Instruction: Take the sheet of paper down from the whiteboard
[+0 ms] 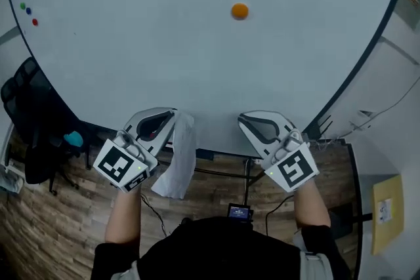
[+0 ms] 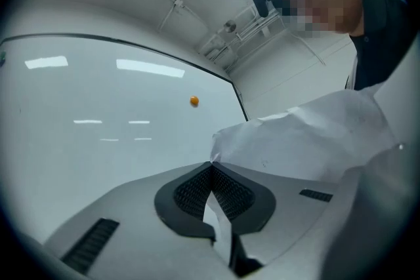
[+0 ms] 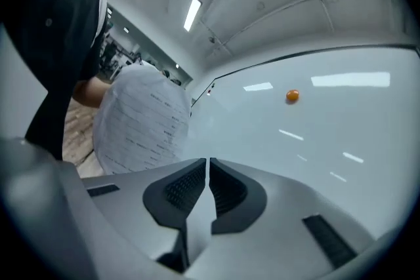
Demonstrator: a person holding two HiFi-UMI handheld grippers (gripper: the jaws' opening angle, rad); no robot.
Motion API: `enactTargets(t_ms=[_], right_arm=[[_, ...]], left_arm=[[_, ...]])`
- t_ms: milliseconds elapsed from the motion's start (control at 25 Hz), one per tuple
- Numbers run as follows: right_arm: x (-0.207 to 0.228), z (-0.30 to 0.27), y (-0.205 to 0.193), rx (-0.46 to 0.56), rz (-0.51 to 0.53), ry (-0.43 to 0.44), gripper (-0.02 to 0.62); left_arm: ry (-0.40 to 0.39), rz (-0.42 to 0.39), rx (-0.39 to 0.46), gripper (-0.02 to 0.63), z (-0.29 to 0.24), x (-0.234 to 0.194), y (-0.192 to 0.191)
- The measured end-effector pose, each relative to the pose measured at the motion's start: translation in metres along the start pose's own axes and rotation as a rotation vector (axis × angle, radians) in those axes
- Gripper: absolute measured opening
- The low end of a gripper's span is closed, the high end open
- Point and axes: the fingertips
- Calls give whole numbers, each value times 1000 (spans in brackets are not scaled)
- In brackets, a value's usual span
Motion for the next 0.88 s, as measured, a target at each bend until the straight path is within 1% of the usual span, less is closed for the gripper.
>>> enactTargets(t_ms=[80, 160, 240, 320, 400, 480, 560, 720, 880], right_arm=[[-24, 4, -15, 30, -103, 33, 29], [-44, 6, -27, 67, -197, 55, 28], [-59, 5, -35, 134, -295, 62, 28], [-70, 7, -49, 176, -385, 69, 28], [-81, 14, -72, 191, -493, 87, 28], [-96, 23, -103, 179, -594, 108, 28], [-112, 23, -133, 142, -665, 109, 28], [-143, 12, -178, 97, -758, 125, 28], [-183, 34, -210, 103, -861, 137, 28]], left_arm=[[-6, 47, -18, 12, 4, 7, -23], [-2, 110, -57, 12, 7, 11, -51], [10, 171, -95, 12, 11, 13, -81], [17, 214, -106, 12, 14, 14, -106], [16, 250, -95, 12, 19, 21, -126], [0, 281, -93, 12, 26, 32, -144], [-21, 297, -99, 12, 33, 37, -163], [-32, 348, -87, 12, 43, 33, -202], [-26, 399, -107, 12, 58, 60, -232]])
Point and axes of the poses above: the fingertips, and each gripper's own axes: z backward along the fingers, x to its right, y out of its top
